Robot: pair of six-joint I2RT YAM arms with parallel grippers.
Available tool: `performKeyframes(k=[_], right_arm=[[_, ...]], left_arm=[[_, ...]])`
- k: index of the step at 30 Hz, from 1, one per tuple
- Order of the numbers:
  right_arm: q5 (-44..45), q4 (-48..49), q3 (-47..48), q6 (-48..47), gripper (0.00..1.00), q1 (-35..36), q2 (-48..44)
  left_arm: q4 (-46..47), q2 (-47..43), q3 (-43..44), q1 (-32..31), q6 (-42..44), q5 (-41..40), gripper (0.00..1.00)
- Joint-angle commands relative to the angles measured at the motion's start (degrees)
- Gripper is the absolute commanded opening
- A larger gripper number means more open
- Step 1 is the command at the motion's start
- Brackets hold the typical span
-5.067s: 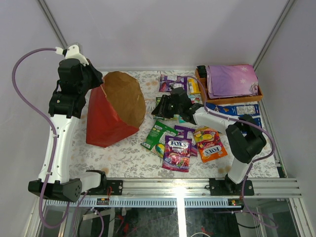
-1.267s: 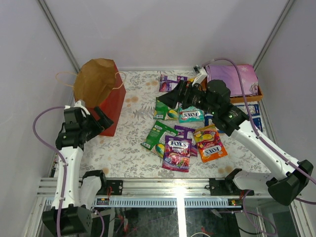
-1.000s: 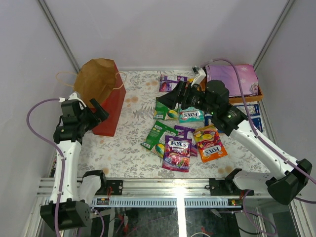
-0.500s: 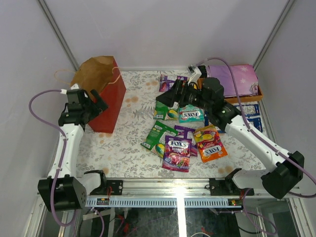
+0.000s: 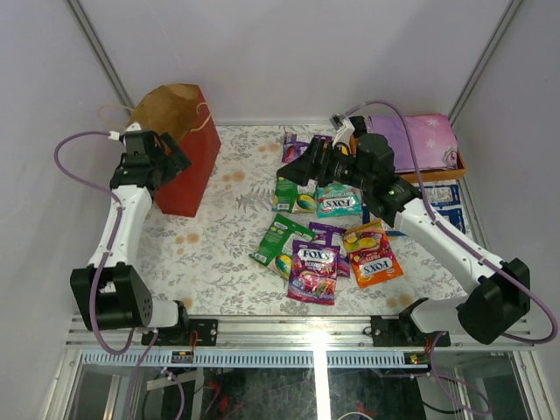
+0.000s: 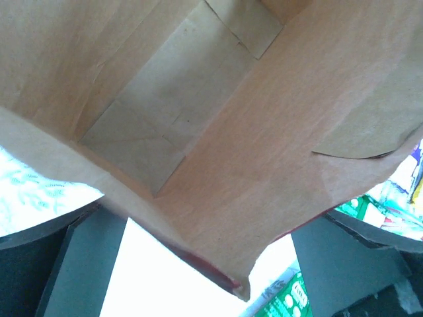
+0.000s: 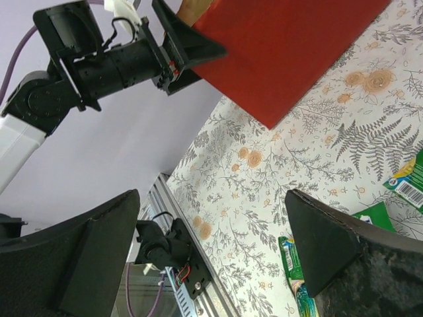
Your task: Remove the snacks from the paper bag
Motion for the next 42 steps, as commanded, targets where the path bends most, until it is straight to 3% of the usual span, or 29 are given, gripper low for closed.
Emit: performKeyframes(k=[1, 8, 12, 14, 18, 20, 22, 29, 36, 42], right_arm=[[-2.74, 4.32, 0.78, 0.78, 0.99, -0.62, 0.6], [-3.58, 4.37, 0.86, 0.77, 0.99, -1.05, 0.62], [-4.77, 3.57, 0.48, 0.44, 0.99, -1.07, -0.03], [-4.79, 2.93, 0.01, 0.09, 0.99, -1.07, -0.95], [-4.51, 3.28, -1.48, 0.72, 0.99, -1.07, -3.47], [-3.83, 3.28, -2.44, 1.2, 0.99, -1.07, -5.35], [-2.24, 2.54, -3.2, 1.17, 0.99, -1.07, -7.89], [4.55, -3.14, -4.21, -1.11, 0.99, -1.16, -17.8], [4.7, -6.71, -4.61, -0.74, 0.99, -1.16, -21.99], [3.62, -5.1, -6.09, 0.48, 0.99, -1.16, -21.68]], left_arm=[[5.24, 3.09, 5.19, -0.78, 1.93, -1.37, 1.0], [5.05, 5.22, 8.74, -1.57, 4.2, -3.06, 1.0], [5.16, -2.29, 4.14, -5.2, 3.55, -4.18, 1.0], [6.06, -10.04, -0.31, -13.7, 5.01, -9.36, 1.0], [7.14, -20.02, -8.21, -37.45, 6.64, -20.46, 1.0], [9.5, -21.21, -12.62, -44.68, 6.9, -21.28, 1.0], [14.33, -20.3, -16.67, -47.92, 6.5, -19.03, 1.0], [35.08, -0.47, -17.07, -46.73, 10.21, -13.31, 1.0], [50.63, 20.59, -9.94, -30.45, 9.51, -1.79, 1.0], [51.36, 33.9, -2.83, -20.52, 10.0, 6.33, 1.0]])
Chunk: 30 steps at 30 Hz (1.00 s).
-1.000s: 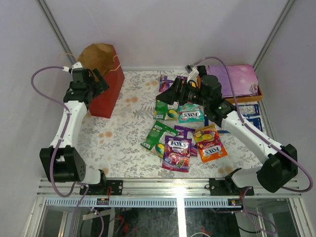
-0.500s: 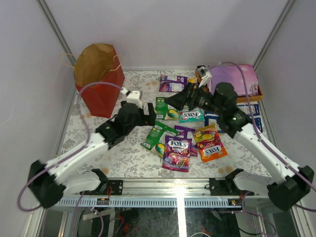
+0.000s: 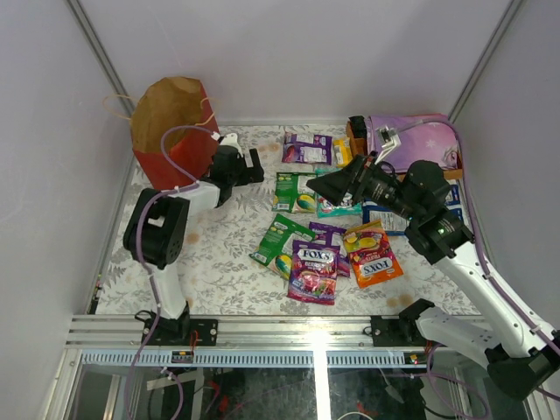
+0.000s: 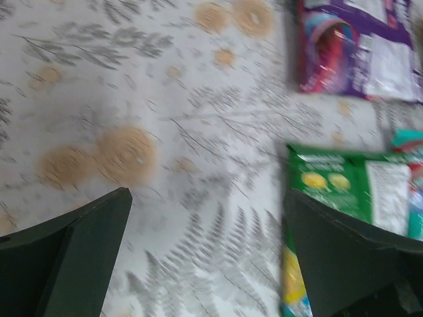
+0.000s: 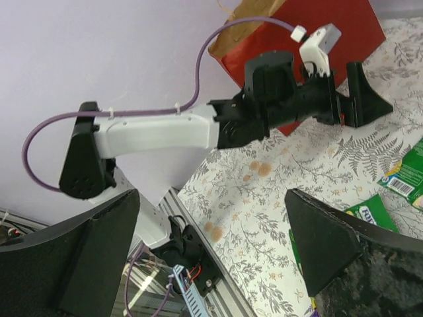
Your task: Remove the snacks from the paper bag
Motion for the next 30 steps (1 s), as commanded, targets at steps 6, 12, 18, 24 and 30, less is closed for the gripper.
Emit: performKeyframes(k=[6, 12, 18, 24, 30], right_arm=[[-1.29, 1.69, 0.01, 0.67, 0.99, -0.24, 0.75], [-1.54, 0.62, -0.02, 0.11, 0.99, -0.24, 0.81], [-1.96, 1.27, -0.34, 0.36, 0.99, -0.23, 1.42], [-2.42, 1.77, -0.26, 0.75, 0.99, -0.23, 2.01], [-3.21, 3.87, -0.84, 2.13, 0.99, -0.24, 2.85]], left_arm=[[0.13, 14.92, 15.0, 10.59, 3.0, 9.26, 1.0], [-2.84, 19.81, 23.04, 14.47, -2.57, 10.03, 1.0], [-9.3, 22.84, 31.97, 15.57, -1.44, 6.81, 1.0], [-17.82, 26.95, 40.57, 17.97, -1.01, 5.02, 1.0], [-21.42, 26.18, 40.33, 16.98, 1.06, 0.12, 1.0]])
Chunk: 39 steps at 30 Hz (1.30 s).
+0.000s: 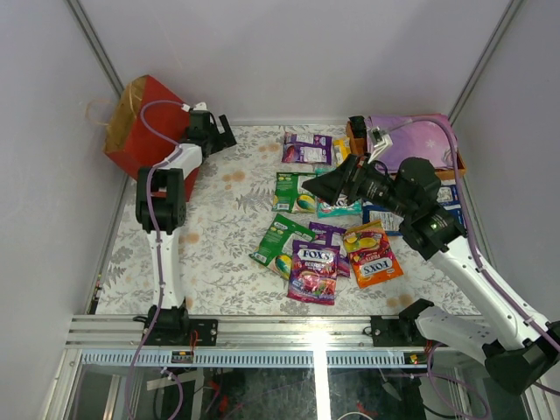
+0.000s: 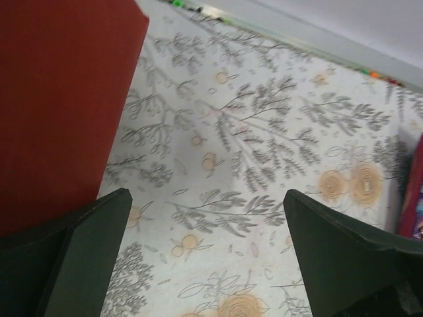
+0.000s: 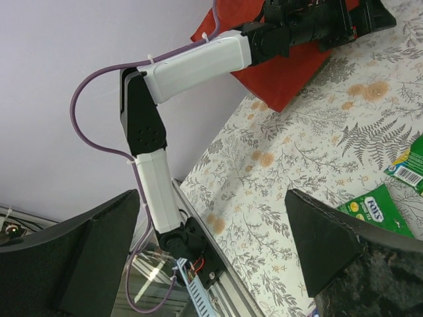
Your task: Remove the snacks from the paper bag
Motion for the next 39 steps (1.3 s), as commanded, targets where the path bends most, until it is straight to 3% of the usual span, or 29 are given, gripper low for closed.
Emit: performKeyframes(k=[1, 8, 24, 33, 39], right_arm=[[-2.15, 4.4, -0.16, 1.55, 0.99, -0.24, 0.7], [-2.97, 6.3, -1.07, 3.03, 0.99, -0.24, 1.2], [-5.8, 13.83, -5.2, 9.33, 0.99, -0.23, 0.67], [-6.52, 14.87, -5.83, 10.27, 0.99, -0.24, 0.57], [-7.34, 15.63, -6.18, 10.98, 0.99, -0.22, 0.62]], left_arm=[[-4.93, -0.56, -0.1, -0.69, 1.8, -7.22, 1.0], [-10.25, 0.23, 1.97, -7.42, 4.26, -26.79, 1.0], [-26.51, 12.5, 16.78, -8.72, 12.01, -38.12, 1.0], [-26.48, 17.8, 15.49, -8.41, 17.17, -50.13, 1.0], [-23.27, 17.01, 12.45, -7.09, 19.55, -51.46, 1.0]])
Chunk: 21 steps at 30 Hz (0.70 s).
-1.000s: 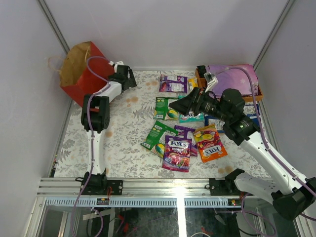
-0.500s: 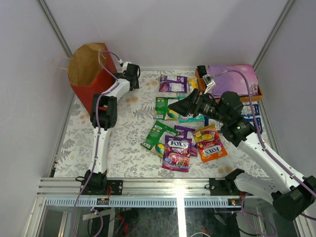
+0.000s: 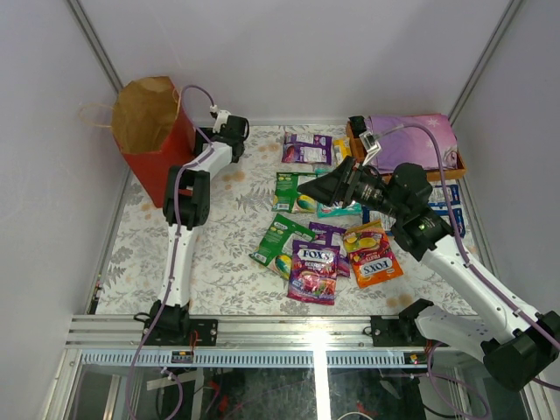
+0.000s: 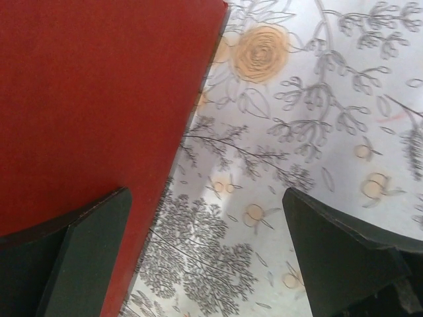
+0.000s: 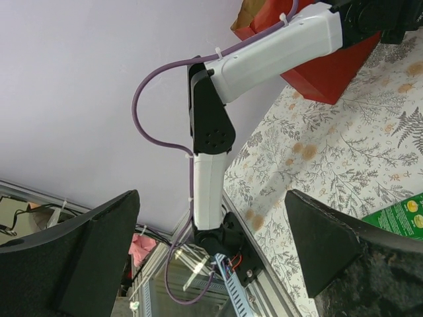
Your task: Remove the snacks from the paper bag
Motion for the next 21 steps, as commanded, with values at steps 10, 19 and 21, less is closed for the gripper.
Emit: performKeyframes(k=[10, 19, 21], right_arm=[[-3.02, 5.63, -0.78, 1.79, 0.99, -0.24, -1.04], [-4.39, 7.53, -1.89, 3.78, 0.99, -0.24, -2.78], [-4.36, 7.15, -1.92, 3.72, 0.99, -0.22, -3.58]], left_arm=[[-9.09, 0.53, -6.2, 0.83, 8.43, 1.35, 1.0], [-21.87, -4.66, -13.39, -0.87, 1.07, 6.02, 1.0], [-23.49, -4.72, -14.81, -0.57, 0.58, 5.52, 1.0]])
